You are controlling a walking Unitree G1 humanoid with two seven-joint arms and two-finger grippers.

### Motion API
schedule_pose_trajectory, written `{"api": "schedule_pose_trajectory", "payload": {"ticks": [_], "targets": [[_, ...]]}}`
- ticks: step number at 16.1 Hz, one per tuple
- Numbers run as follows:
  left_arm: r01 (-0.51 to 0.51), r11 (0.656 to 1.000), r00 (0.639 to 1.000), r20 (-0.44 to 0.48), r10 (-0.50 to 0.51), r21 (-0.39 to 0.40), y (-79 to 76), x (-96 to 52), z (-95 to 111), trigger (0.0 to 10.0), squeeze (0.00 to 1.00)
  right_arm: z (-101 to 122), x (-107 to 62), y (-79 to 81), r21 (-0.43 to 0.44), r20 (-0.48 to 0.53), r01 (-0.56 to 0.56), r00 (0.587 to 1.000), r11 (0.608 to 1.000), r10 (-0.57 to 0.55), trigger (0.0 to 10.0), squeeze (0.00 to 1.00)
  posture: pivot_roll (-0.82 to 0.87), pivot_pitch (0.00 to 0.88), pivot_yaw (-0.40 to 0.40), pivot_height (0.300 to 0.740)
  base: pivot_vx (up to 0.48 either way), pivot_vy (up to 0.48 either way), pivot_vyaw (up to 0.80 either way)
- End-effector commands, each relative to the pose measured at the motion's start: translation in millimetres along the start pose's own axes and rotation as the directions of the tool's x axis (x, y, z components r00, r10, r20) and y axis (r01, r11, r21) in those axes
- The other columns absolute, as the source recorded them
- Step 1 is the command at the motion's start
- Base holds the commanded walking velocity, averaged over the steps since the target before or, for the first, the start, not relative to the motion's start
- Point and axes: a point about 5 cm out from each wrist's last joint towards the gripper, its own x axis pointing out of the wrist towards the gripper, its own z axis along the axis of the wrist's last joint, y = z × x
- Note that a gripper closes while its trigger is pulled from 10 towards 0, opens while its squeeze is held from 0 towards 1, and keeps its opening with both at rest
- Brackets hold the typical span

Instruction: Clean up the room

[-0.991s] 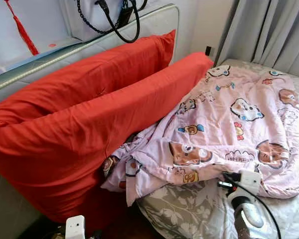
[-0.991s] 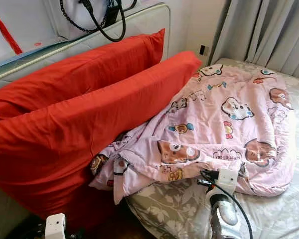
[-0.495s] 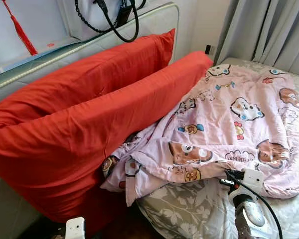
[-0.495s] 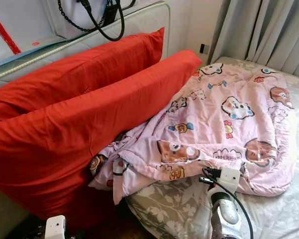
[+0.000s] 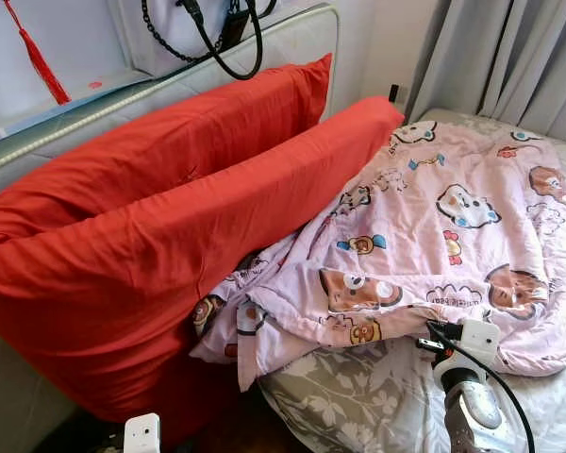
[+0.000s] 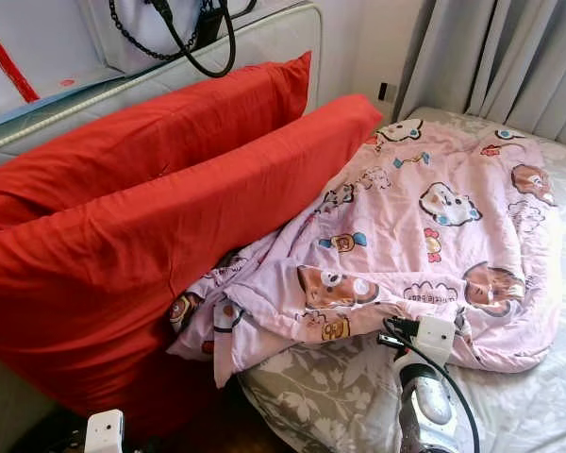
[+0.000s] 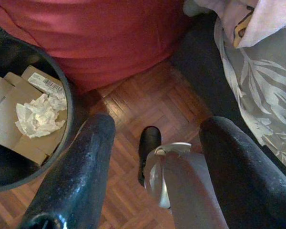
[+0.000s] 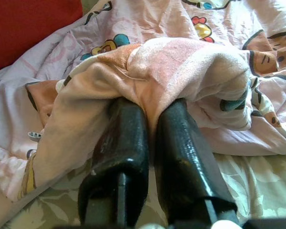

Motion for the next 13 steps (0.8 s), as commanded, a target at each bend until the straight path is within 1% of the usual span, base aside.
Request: {"api": "schedule_pose_trajectory", "payload": {"ticks": [1,9,11,13], "targets": [[-0.010,1.000,1.000,-0.021,0.010,0.001,4.2,-1.7,-5,10.0,0.00,7,1.8,-3.0,-0.003,0.036,0.015,0.999,1.000,-0.015,10.0,0.00,0.08,0.081,-0.014,0.740,-0.255,0.000,0.00],[-0.012,1.000,1.000,-0.028,0.013,0.003,4.8,-2.6,-7,10.0,0.00,8,1.0,-7.7,-0.012,0.044,0.038,0.998,0.999,-0.037,10.0,0.00,0.08,0.081,-0.014,0.740,-0.270,0.000,0.00],[-0.010,1.000,1.000,-0.027,0.010,0.008,4.7,-2.6,-7,10.0,0.00,15,1.2,-17.1,-0.040,0.069,0.092,0.994,0.995,-0.090,10.0,0.00,0.08,0.081,-0.014,0.740,-0.274,0.000,0.00],[-0.014,1.000,1.000,-0.025,0.014,0.009,6.6,-3.1,-7,10.0,0.00,28,1.6,-33.6,-0.045,0.129,0.173,0.978,0.984,-0.166,10.0,0.00,0.08,0.080,-0.012,0.740,-0.268,0.000,0.00]]}}
